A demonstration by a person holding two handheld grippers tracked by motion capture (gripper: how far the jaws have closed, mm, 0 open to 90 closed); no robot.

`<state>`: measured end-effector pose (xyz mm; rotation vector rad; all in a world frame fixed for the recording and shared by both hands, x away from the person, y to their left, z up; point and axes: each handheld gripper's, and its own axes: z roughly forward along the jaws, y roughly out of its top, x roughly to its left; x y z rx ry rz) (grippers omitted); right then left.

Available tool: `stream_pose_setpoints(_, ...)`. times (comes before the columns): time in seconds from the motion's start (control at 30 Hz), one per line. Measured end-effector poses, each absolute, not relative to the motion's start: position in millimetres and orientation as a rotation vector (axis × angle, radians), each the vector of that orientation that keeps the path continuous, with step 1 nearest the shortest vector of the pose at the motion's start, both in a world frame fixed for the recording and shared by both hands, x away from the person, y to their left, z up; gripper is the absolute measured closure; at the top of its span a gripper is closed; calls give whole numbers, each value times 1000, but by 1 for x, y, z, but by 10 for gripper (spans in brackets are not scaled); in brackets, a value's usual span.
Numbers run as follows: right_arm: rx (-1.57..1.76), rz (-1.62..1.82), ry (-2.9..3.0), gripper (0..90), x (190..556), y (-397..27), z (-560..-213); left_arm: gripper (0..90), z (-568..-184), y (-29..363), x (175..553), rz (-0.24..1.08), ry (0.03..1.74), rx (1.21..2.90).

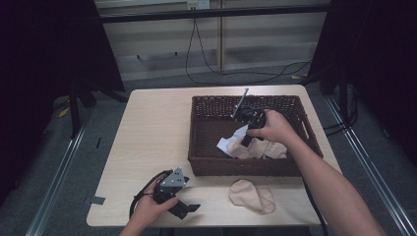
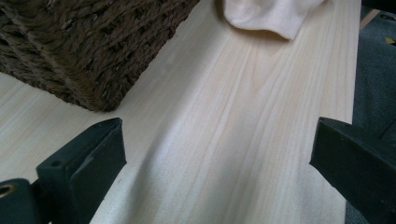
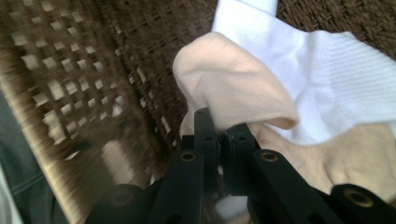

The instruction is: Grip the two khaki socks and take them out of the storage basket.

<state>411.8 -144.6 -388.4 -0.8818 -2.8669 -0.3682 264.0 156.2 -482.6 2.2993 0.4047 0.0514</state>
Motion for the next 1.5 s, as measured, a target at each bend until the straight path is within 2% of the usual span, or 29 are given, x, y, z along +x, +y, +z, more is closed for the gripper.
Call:
stream_pose_setpoints(0.3,-835,-375,-2913,862,401,-152,-344,27,-482,155,263,43,414,2298)
stream_pose_setpoints(0.6,-832,-324,-2940,862,395,-161,-314,27,-482,155,264,43,407,2299)
stream_pose_setpoints(1.5,-793,-385,-2965,860,374,-174,-260,27,-483,154,264,42,409,2302)
